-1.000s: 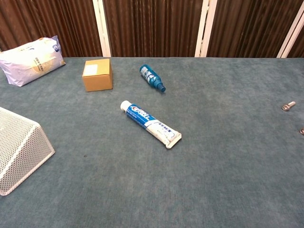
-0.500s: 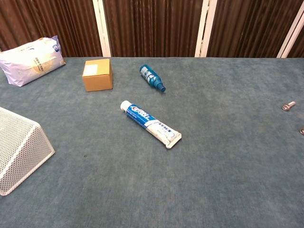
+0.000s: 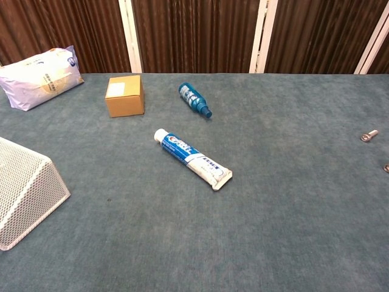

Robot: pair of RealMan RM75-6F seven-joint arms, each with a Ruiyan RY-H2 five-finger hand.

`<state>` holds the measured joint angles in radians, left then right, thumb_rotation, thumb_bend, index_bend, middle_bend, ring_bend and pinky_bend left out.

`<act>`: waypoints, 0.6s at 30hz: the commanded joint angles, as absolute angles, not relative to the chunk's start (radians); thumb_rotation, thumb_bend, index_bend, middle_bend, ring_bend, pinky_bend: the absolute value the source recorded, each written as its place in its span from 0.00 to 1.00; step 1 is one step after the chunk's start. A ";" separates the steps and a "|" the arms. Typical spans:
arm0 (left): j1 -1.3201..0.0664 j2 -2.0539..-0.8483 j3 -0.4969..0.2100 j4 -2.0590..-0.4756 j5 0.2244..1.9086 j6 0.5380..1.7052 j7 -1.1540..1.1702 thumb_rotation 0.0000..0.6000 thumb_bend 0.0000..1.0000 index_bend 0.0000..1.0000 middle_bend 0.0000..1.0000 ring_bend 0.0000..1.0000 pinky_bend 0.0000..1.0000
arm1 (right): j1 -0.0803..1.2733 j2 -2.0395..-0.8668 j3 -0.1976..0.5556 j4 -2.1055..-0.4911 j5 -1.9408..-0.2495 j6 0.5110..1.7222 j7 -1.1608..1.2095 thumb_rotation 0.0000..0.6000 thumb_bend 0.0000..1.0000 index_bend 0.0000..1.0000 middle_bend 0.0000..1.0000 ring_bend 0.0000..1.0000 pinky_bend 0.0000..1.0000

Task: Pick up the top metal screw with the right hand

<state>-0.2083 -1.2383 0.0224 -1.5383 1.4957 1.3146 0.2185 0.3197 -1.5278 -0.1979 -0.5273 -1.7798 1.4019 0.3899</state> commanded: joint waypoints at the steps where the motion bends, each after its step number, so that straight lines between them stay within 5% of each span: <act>1: -0.208 -1.238 0.022 -1.539 1.496 1.315 0.218 1.00 0.47 0.00 0.00 0.00 0.07 | 0.317 -1.521 -0.197 -0.539 -1.779 1.407 0.388 1.00 0.46 0.53 0.09 0.00 0.08; 10: -0.208 -1.239 0.022 -1.538 1.495 1.313 0.223 1.00 0.47 0.00 0.00 0.00 0.07 | 0.301 -1.501 -0.151 -0.557 -1.726 1.427 0.453 1.00 0.46 0.50 0.09 0.00 0.08; 18: -0.213 -1.251 0.019 -1.530 1.482 1.301 0.241 1.00 0.47 0.00 0.00 0.00 0.07 | 0.359 -1.553 -0.086 -0.466 -1.642 1.272 0.653 1.00 0.46 0.53 0.09 0.00 0.08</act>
